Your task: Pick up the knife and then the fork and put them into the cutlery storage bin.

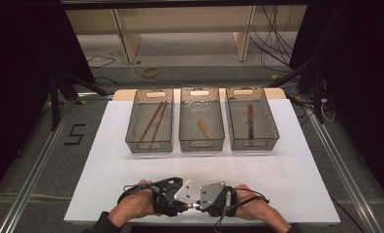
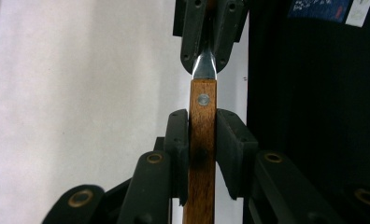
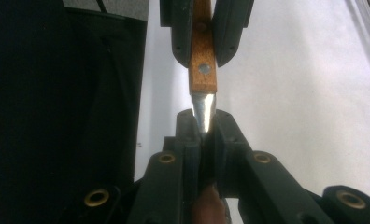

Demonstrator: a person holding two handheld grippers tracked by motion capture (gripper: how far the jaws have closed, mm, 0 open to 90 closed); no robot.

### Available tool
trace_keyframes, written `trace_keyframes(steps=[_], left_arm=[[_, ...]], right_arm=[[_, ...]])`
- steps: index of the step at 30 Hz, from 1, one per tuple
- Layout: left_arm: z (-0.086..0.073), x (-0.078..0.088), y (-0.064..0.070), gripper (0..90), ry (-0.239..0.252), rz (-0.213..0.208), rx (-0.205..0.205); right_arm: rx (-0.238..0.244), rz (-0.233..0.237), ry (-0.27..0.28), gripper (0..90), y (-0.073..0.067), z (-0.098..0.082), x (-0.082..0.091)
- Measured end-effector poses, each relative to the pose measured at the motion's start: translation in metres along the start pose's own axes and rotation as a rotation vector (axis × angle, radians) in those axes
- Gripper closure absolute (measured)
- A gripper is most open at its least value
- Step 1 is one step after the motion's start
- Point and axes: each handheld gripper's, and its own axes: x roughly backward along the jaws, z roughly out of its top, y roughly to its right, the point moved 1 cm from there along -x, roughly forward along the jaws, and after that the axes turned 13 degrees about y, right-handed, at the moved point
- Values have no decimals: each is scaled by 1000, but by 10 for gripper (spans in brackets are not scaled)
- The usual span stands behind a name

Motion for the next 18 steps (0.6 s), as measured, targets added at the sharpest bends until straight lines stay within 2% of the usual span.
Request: trace_keyframes(steps=[5, 6, 9, 10, 12, 13, 14, 15, 18], left_arm=[[-3, 8, -5, 604, 46, 51, 31], [-3, 10, -7, 556, 70, 69, 57], [-5, 15, -10, 536, 97, 72, 84], [-6, 16, -11, 524, 98, 87, 86], [-9, 21, -16, 494, 141, 127, 129], [-10, 25, -17, 496, 172, 152, 136], [-12, 30, -19, 494, 203, 195, 145], [-14, 35, -21, 484, 228, 223, 169], [-24, 46, -27, 452, 282, 254, 237]], right_arm=[[-21, -14, -4, 828, 2, -3, 2], [-29, -22, -6, 828, 2, -3, 3], [-53, -37, 2, 828, 7, -5, 6], [-62, -55, 11, 828, 8, -6, 8], [-72, -99, 16, 829, 12, -8, 12], [-87, -121, 23, 829, 15, -9, 14], [-97, -137, 23, 829, 18, -10, 17], [-101, -168, 16, 829, 21, -12, 20], [-137, -219, 30, 830, 32, -19, 32]])
